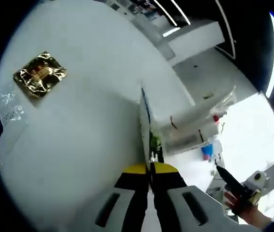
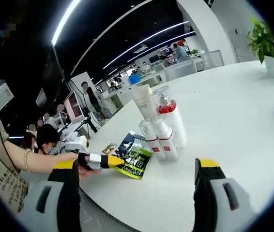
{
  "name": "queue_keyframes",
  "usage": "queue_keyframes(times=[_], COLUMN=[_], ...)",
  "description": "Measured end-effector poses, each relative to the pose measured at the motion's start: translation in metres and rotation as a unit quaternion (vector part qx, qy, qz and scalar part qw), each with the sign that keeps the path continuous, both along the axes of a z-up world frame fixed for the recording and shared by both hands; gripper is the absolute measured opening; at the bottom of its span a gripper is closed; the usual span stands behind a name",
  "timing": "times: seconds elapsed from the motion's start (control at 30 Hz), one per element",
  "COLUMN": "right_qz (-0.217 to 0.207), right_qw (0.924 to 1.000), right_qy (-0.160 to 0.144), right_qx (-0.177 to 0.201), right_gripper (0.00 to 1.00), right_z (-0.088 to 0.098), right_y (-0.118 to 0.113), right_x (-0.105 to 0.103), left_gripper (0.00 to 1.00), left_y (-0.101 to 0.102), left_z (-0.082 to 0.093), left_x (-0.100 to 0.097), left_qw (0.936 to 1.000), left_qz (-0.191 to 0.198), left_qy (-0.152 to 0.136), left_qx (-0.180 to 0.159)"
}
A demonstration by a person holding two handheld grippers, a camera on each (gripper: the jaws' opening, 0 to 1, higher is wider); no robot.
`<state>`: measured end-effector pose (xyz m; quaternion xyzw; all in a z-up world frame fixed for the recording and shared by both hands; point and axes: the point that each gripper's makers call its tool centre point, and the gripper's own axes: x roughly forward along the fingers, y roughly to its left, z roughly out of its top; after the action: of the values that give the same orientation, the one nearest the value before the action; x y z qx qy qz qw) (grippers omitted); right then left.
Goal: Arrange the skincare products in the storage area until every visible bottle or jar stands upright without overlapping.
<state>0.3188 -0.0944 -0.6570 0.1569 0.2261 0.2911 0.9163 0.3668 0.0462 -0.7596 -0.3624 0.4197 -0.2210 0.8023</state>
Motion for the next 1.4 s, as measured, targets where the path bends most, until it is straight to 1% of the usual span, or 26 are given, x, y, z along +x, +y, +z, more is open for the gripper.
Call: queue_keyframes(times=[0.03,0.07,0.1,0.13,0.17,0.2,0.27,0.3,0.33,0.43,0.6,0.7,0.73,0.77,0.8,0.83,0.87,0.93,0.97,1.0,1.07,1.1,1.2,1.27,1.33,1.4], right_qz=[-0.002,-0.004,-0.005,-0.006,-0.006,-0.006,-0.008,-0.010,-0.011,-0.009,-0.010,-0.009,-0.009,-0.008,-0.007,-0.007,-0.008,-0.008,-0.009,-0.009,-0.010,-0.010,-0.010,-0.011,-0.011,-0.011], right_qw=[1.0000,1.0000,1.0000,1.0000,1.0000,1.0000,1.0000,0.9999,0.9999,0.9999,0.9999,0.9999,0.9999,0.9999,0.9999,0.9999,0.9999,0.9999,0.9999,0.9999,0.9999,0.9999,0.9999,0.9999,0.9998,0.9998], right_qy=[0.000,0.000,0.001,0.002,0.003,0.003,0.005,0.005,0.005,0.006,0.008,0.011,0.012,0.013,0.013,0.013,0.012,0.012,0.012,0.012,0.012,0.012,0.012,0.012,0.012,0.012], right_qx=[0.000,0.000,0.001,0.002,0.001,0.001,0.001,0.002,0.002,0.000,-0.001,-0.002,-0.003,-0.005,-0.005,-0.005,-0.005,-0.005,-0.004,-0.004,-0.004,-0.003,-0.004,-0.006,-0.007,-0.008], right_gripper=[1.00,1.00,1.00,1.00,1.00,1.00,1.00,1.00,1.00,1.00,1.00,1.00,1.00,1.00,1.00,1.00,1.00,1.00,1.00,1.00,1.00,1.00,1.00,1.00,1.00,1.00], right_z=[0.000,0.000,-0.001,-0.001,-0.002,-0.002,-0.003,-0.003,-0.003,-0.004,-0.005,-0.006,-0.007,-0.007,-0.008,-0.008,-0.008,-0.007,-0.007,-0.007,-0.007,-0.008,-0.007,-0.008,-0.008,-0.008], right_y=[-0.001,-0.002,-0.002,-0.002,-0.003,-0.003,-0.004,-0.005,-0.005,-0.006,-0.007,-0.007,-0.007,-0.007,-0.007,-0.007,-0.007,-0.007,-0.007,-0.007,-0.008,-0.008,-0.008,-0.008,-0.008,-0.009], right_x=[0.000,0.001,0.001,0.001,0.000,0.000,0.000,0.001,0.001,0.000,0.000,0.000,0.000,0.000,0.000,0.000,0.000,0.000,0.000,0.000,0.000,0.000,0.000,0.000,0.000,0.000], left_gripper=[0.00,0.00,0.00,0.01,0.02,0.03,0.06,0.07,0.08,0.11,0.14,0.15,0.16,0.18,0.21,0.23,0.27,0.29,0.29,0.29,0.31,0.33,0.37,0.39,0.41,0.43], left_y=[0.001,0.003,0.004,0.005,0.004,0.005,0.005,0.005,0.007,0.009,0.015,0.016,0.018,0.022,0.023,0.026,0.027,0.027,0.027,0.026,0.021,0.019,0.008,0.002,0.000,0.000], left_z=[-0.001,-0.004,-0.005,-0.006,-0.006,-0.006,-0.006,-0.006,-0.006,-0.007,-0.011,-0.011,-0.012,-0.013,-0.013,-0.012,-0.010,-0.004,-0.003,0.000,0.003,0.004,0.004,0.000,-0.006,-0.013], left_x=[0.000,0.000,0.000,-0.001,-0.001,0.000,0.002,0.002,0.004,0.006,0.009,0.009,0.009,0.010,0.011,0.011,0.012,0.015,0.015,0.016,0.021,0.023,0.025,0.026,0.025,0.026], left_qw=[0.9999,0.9992,0.9967,0.9935,0.9884,0.9844,0.9764,0.9741,0.9697,0.9653,0.9611,0.9554,0.9515,0.9444,0.9400,0.9320,0.9265,0.9161,0.9122,0.9053,0.8954,0.8948,0.8890,0.8816,0.8755,0.8734], left_qz=[-0.003,-0.013,-0.032,-0.048,-0.067,-0.075,-0.088,-0.093,-0.099,-0.104,-0.110,-0.118,-0.123,-0.128,-0.132,-0.142,-0.146,-0.157,-0.163,-0.175,-0.189,-0.193,-0.213,-0.230,-0.242,-0.247], left_qy=[-0.004,-0.009,-0.027,-0.039,-0.056,-0.069,-0.089,-0.094,-0.101,-0.106,-0.107,-0.113,-0.115,-0.121,-0.125,-0.133,-0.142,-0.164,-0.167,-0.178,-0.200,-0.204,-0.219,-0.226,-0.226,-0.222], left_qx=[0.012,0.036,0.069,0.095,0.124,0.144,0.176,0.184,0.199,0.215,0.230,0.246,0.258,0.278,0.289,0.306,0.317,0.331,0.337,0.344,0.350,0.347,0.341,0.345,0.352,0.357])
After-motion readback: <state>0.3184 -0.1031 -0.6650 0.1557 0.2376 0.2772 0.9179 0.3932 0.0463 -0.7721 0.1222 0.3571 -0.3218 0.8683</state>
